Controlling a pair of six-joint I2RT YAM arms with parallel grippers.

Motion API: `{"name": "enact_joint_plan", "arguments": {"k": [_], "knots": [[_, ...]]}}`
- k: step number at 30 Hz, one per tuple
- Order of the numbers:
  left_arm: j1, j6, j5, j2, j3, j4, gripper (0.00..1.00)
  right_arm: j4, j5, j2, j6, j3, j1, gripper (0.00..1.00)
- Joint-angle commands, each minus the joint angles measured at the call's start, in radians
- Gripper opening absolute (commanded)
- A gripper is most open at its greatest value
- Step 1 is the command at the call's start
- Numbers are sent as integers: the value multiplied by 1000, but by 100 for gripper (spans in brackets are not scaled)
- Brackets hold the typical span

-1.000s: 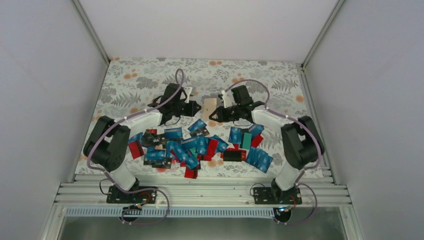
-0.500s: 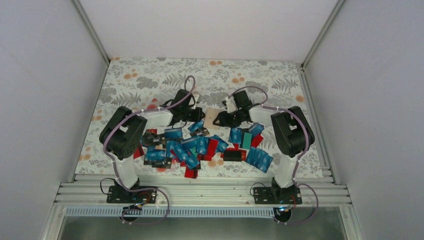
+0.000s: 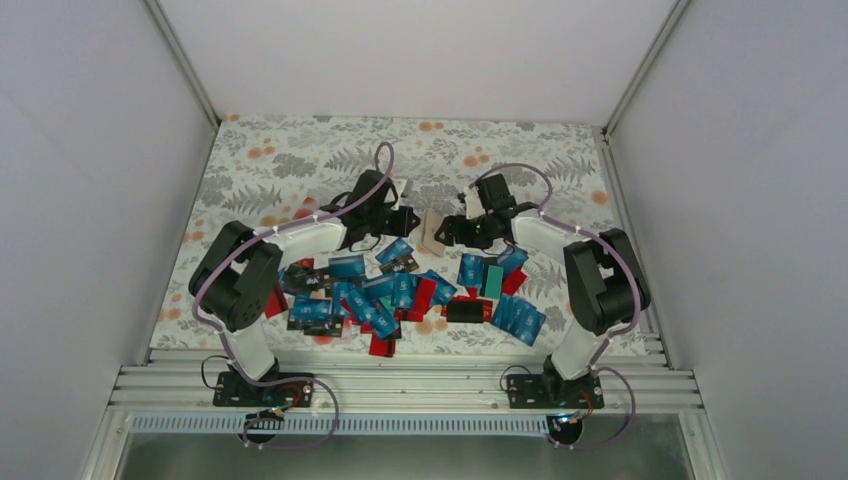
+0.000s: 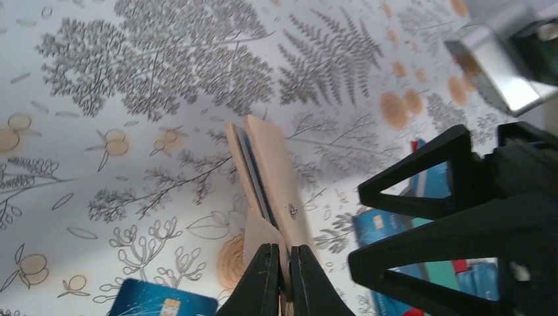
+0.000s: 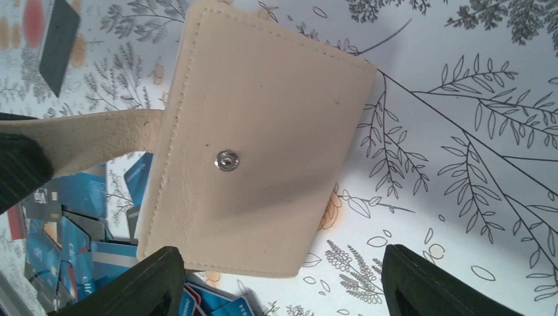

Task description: Put the credit cards into the card holder

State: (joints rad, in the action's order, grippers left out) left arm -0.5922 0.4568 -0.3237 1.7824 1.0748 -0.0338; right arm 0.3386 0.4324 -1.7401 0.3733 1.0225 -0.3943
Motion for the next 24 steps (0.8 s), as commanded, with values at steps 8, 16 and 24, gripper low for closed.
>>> {"name": "enact_joint_plan", "arguments": {"k": [8,16,24], "knots": [[-30,-17,29,-57,52,-35,2,18,32,-14,20,52,-12,72],[-34,-24,46,-52,50,-46,2,4,52,4,27,53,-12,66],[-34,-25,60,-39,50,-49,2,17,38,70,27,46,-11,63]]}}
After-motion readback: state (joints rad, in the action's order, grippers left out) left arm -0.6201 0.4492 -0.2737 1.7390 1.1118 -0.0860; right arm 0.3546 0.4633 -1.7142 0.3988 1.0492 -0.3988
